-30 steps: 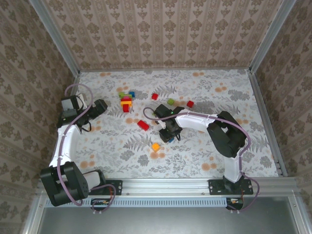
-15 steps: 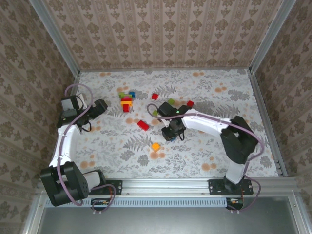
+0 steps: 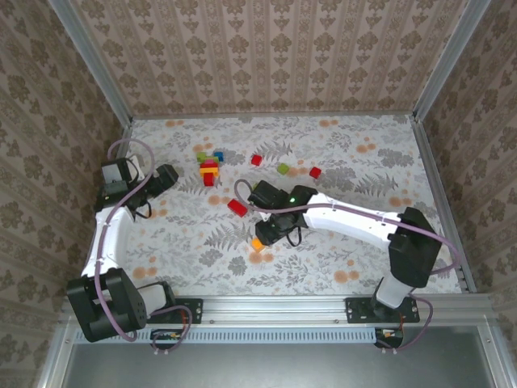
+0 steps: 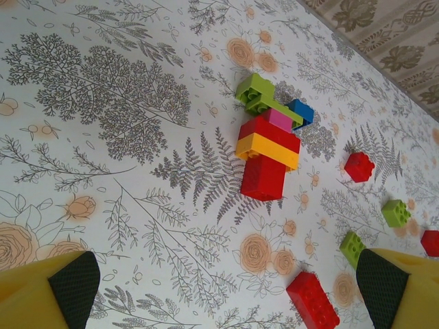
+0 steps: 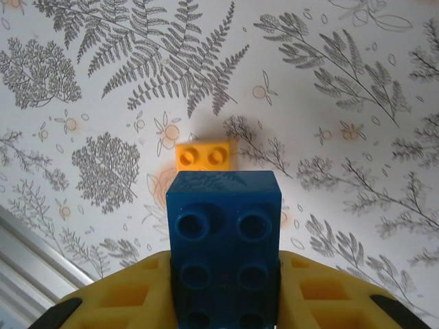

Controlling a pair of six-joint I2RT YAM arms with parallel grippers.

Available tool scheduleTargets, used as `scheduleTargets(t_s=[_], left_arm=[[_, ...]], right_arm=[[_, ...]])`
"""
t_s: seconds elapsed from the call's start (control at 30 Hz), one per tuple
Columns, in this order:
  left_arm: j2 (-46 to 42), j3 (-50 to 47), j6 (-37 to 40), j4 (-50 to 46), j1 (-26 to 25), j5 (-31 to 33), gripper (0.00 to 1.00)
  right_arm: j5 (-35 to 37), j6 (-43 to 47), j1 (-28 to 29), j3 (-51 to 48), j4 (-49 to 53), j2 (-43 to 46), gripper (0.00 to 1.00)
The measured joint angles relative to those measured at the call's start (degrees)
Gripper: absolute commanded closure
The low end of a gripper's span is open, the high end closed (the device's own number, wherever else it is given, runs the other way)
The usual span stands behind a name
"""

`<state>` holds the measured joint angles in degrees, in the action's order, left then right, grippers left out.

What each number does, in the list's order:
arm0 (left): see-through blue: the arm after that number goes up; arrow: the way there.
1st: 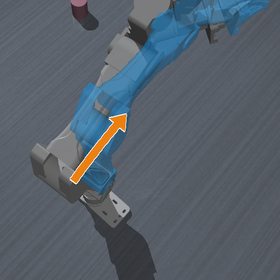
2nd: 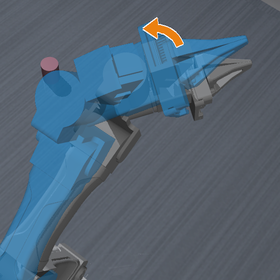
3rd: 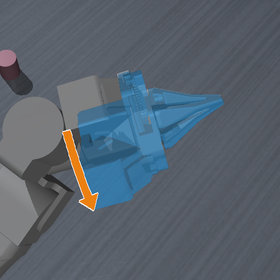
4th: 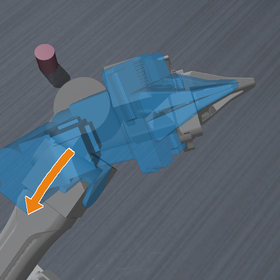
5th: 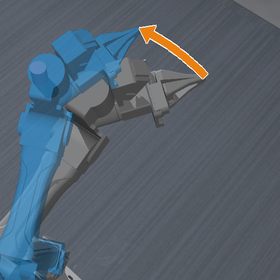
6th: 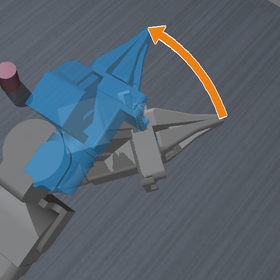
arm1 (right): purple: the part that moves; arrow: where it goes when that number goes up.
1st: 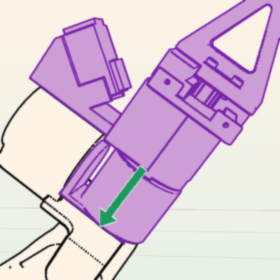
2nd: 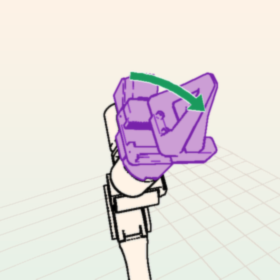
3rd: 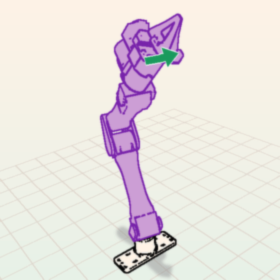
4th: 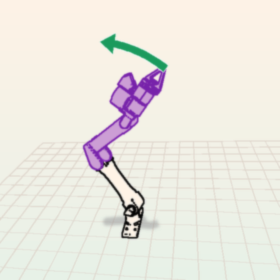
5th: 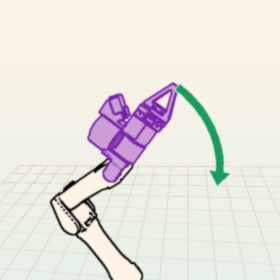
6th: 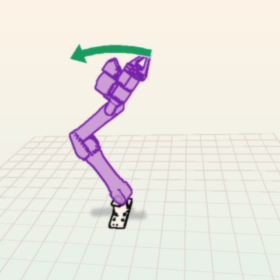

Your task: Assemble a carrot with lego

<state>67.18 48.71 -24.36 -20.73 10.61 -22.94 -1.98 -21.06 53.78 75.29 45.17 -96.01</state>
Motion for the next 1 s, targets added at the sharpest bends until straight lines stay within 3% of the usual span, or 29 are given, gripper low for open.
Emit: scheduleTargets(t_s=[0.37,1.0], left_arm=[[0.07,0.00,0.00,0.00,-0.13,0.00,0.00],[0.42,0.00,0.15,0.11,-0.13,0.02,0.00]], right_arm=[[0.00,0.07,0.68,4.61,-0.02,-8.28,0.70],[-0.15,1.60,1.62,5.90,0.09,-12.50,0.70]])
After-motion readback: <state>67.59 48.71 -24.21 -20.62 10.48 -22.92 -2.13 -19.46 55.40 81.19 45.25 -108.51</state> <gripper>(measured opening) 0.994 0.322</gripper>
